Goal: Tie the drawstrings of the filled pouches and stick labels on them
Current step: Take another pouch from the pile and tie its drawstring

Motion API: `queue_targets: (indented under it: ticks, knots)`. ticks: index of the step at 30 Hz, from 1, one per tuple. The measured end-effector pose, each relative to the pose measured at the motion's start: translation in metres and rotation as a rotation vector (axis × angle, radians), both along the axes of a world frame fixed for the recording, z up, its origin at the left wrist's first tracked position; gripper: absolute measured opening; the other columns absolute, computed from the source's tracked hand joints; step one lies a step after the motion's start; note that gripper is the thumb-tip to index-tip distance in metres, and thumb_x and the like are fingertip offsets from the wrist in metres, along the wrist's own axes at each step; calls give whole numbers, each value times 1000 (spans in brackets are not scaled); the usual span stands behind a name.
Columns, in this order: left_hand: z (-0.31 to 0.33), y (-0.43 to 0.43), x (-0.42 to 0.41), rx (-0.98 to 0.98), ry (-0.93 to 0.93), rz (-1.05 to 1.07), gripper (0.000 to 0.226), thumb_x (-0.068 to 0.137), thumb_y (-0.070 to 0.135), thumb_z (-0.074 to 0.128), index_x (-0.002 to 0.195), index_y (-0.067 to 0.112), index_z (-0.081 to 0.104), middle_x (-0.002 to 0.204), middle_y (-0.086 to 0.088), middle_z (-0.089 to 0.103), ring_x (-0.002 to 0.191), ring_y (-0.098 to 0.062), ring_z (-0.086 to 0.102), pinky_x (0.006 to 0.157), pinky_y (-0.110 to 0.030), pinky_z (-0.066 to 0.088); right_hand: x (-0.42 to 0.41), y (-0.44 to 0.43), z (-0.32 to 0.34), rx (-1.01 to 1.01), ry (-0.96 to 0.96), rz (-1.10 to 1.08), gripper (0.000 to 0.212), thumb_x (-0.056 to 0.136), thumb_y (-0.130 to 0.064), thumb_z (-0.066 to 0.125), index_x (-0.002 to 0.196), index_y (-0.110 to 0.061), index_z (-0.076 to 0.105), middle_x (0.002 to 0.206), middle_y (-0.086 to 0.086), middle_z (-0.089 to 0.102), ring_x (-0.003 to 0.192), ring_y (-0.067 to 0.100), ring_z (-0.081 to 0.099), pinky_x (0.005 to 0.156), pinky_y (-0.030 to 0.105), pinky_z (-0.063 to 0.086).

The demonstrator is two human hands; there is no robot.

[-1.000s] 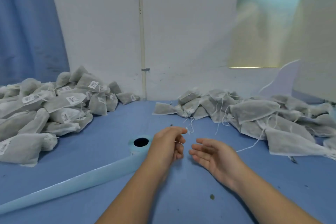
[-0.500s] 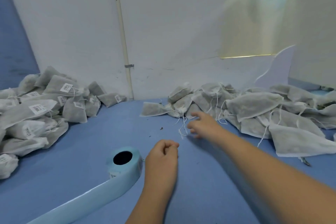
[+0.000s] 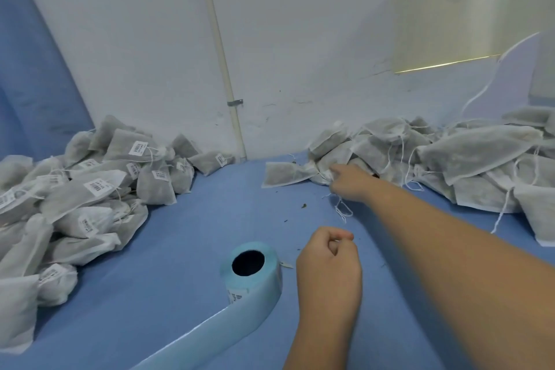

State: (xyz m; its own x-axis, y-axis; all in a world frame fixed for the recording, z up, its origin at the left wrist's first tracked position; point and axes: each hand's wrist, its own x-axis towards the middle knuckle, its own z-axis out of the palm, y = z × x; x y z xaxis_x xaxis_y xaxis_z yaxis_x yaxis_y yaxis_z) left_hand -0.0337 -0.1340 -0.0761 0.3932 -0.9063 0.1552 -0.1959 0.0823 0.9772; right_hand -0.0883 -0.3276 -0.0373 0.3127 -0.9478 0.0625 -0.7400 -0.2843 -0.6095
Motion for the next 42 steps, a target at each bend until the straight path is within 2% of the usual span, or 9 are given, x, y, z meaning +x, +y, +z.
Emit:
queue_targets:
  ticks: [3, 9, 14, 19, 24, 28, 33, 36, 42]
  knots:
    - [-1, -1, 1, -4, 10, -6, 25, 87, 8, 47, 84, 26, 64, 49, 18, 50, 42, -2, 42, 44, -10, 35, 0, 9, 2, 44, -72, 1, 34, 88, -5, 47, 121, -11, 54, 111, 9, 55, 81, 17, 46, 55, 20, 33]
    - [0, 1, 0, -27, 19, 86, 25, 87, 7, 47, 87, 27, 61, 64, 13, 53, 46, -2, 45, 46, -11, 35, -19, 52, 15, 118, -423, -95, 25, 81, -3, 56, 101, 2, 70, 89, 13, 67, 71, 20, 58, 63, 26, 43]
    - [3, 7, -1, -182, -269, 210, 29, 87, 7, 56, 99, 34, 52, 102, 17, 47, 83, 2, 51, 71, -2, 35, -51, 116, 21, 235, -688, -104, 19, 84, -15, 62, 95, -3, 71, 85, 10, 72, 73, 16, 65, 69, 31, 41]
    - [3, 19, -8, -315, -636, 138, 51, 73, 22, 53, 124, 23, 57, 122, 13, 49, 114, -8, 45, 97, -29, 33, -86, 172, 8, 314, -779, -29, 21, 86, -20, 61, 94, -5, 72, 82, 4, 70, 73, 13, 65, 72, 29, 41]
    - [4, 30, -15, -309, -766, -62, 57, 75, 27, 49, 133, 29, 53, 119, 22, 51, 117, -4, 44, 99, -8, 16, -102, 205, -4, 371, -996, 8, 8, 86, -11, 59, 86, -8, 67, 78, 9, 68, 70, 17, 62, 73, 33, 44]
    - [6, 33, -23, -323, -862, -136, 52, 81, 26, 48, 132, 26, 55, 112, 10, 60, 107, -8, 49, 97, -10, 22, -112, 217, -10, 297, -888, 43, 11, 88, -6, 61, 99, -5, 63, 81, 7, 69, 76, 21, 62, 78, 38, 51]
    - [7, 33, -26, -311, -949, -84, 50, 83, 24, 46, 131, 25, 59, 97, 1, 56, 90, -22, 54, 89, -27, 32, -123, 220, -7, 222, -701, 11, 10, 90, -9, 62, 98, -15, 65, 78, 15, 65, 48, 16, 52, 53, 25, 45]
    - [8, 33, -26, -303, -961, -18, 44, 82, 21, 48, 120, 21, 68, 88, -2, 54, 77, -26, 54, 80, -31, 37, -129, 216, -3, 119, -479, 9, 12, 90, -13, 61, 88, -21, 69, 66, -1, 65, 41, 4, 43, 44, 15, 35]
    - [5, 31, -26, -315, -989, -119, 39, 78, -8, 48, 108, 4, 71, 106, -12, 66, 100, -32, 62, 93, -31, 42, -146, 215, 8, 11, -294, 119, 15, 86, -27, 67, 74, -20, 71, 47, -17, 46, 45, 0, 38, 47, 11, 32]
